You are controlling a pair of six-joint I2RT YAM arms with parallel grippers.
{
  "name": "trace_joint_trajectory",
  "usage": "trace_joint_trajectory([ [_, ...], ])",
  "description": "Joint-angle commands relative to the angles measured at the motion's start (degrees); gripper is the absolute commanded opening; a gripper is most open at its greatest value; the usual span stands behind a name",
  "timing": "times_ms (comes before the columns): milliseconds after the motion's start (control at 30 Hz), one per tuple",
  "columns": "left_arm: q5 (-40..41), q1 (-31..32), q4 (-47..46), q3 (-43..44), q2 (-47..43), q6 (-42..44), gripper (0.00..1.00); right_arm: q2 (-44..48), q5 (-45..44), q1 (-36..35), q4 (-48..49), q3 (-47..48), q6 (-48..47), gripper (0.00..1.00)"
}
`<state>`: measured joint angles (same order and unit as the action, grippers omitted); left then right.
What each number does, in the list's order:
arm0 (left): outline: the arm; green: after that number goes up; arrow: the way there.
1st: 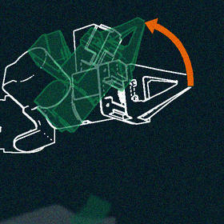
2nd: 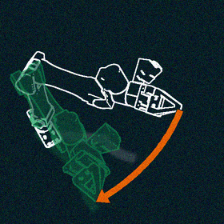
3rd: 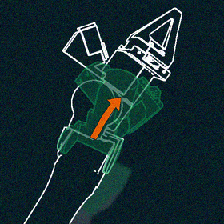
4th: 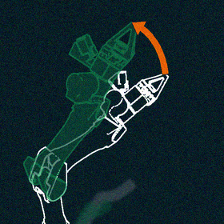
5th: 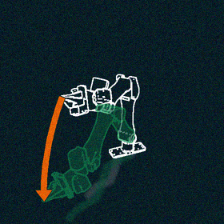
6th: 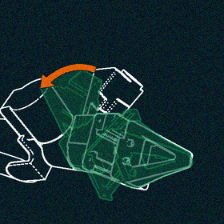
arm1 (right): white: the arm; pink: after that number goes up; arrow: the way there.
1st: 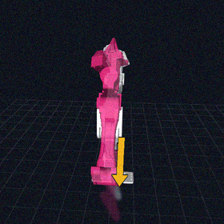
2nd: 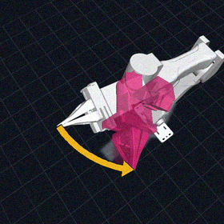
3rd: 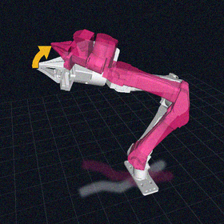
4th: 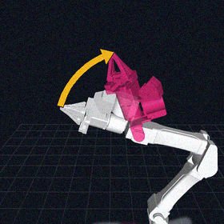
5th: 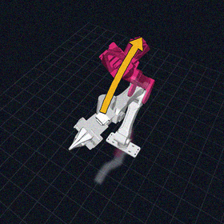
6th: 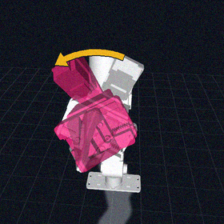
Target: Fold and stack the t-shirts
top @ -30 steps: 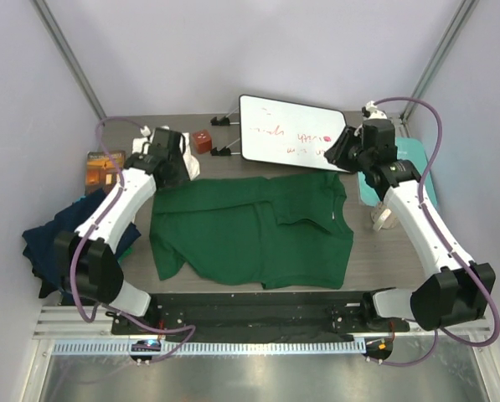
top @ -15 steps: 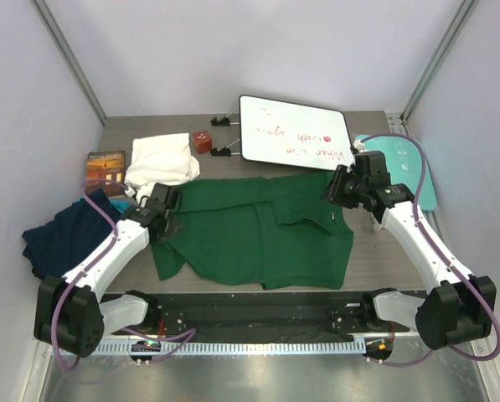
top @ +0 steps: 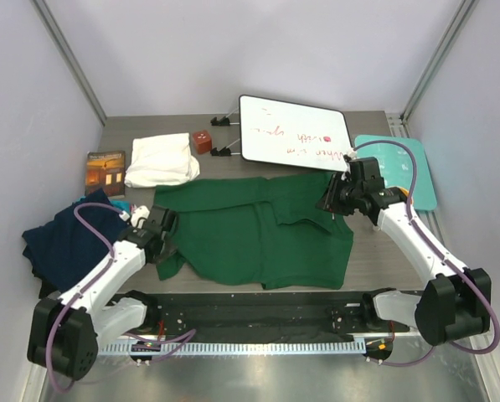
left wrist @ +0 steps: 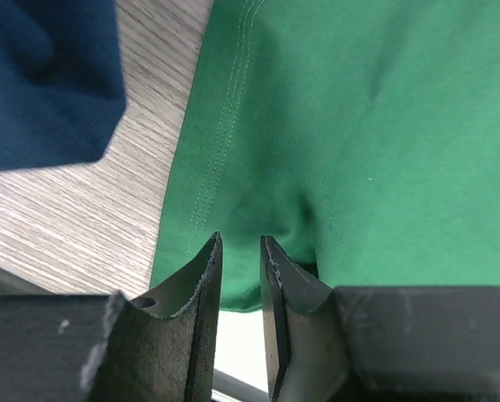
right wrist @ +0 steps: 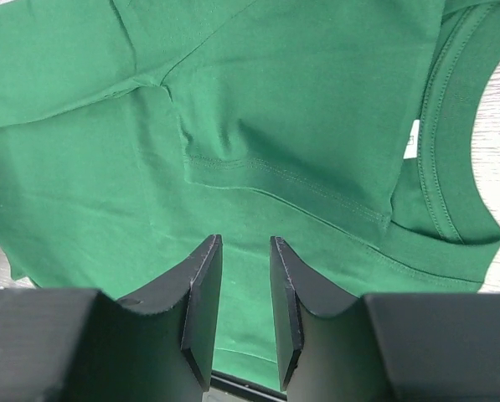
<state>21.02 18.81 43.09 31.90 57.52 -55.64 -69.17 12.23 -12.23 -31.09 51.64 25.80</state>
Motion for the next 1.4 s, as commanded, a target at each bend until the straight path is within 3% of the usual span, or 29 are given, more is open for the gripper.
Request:
trace_joint_trajectory([
  [0, 0.43, 0.35, -4.59, -0.08, 5.13, -1.23, 0.24, -1.32, 1.83, -0.86, 3.14, 0.4, -0.05, 0.35],
  [300, 0.69, 4.57, -6.35, -0.61, 9.28, -3.07, 0.23, -11.59, -1.84, -9.39, 9.56, 1.71, 1.36, 0.34],
  [400, 0.43, 5.19, -5.39, -0.87, 8.67, -3.25, 0.23, -18.88, -2.82, -11.76, 9.73, 3.73, 1.53, 0.27],
  [467, 0.43, 5.8, -4.25, -1.14, 7.53, -3.34, 0.22, -23.18, -4.05, -12.47, 10.26, 4.61, 1.97, 0.13],
  [567, -0.71, 7.03, -2.49, -2.1, 4.64, -4.13, 0.21, -27.23, -6.34, -12.73, 11.4, 4.96, 2.06, 0.01],
  [967, 3.15, 9.67, 8.67, -0.44, 3.65, -10.63, 0.16, -32.79, -10.39, -12.82, 11.76, 6.02, 3.2, 0.01],
  [1367, 8.69, 12.66, 9.64, 1.32, 9.36, -13.97, 0.11, -29.54, -9.94, -12.91, 8.51, 7.78, 2.32, 0.01],
])
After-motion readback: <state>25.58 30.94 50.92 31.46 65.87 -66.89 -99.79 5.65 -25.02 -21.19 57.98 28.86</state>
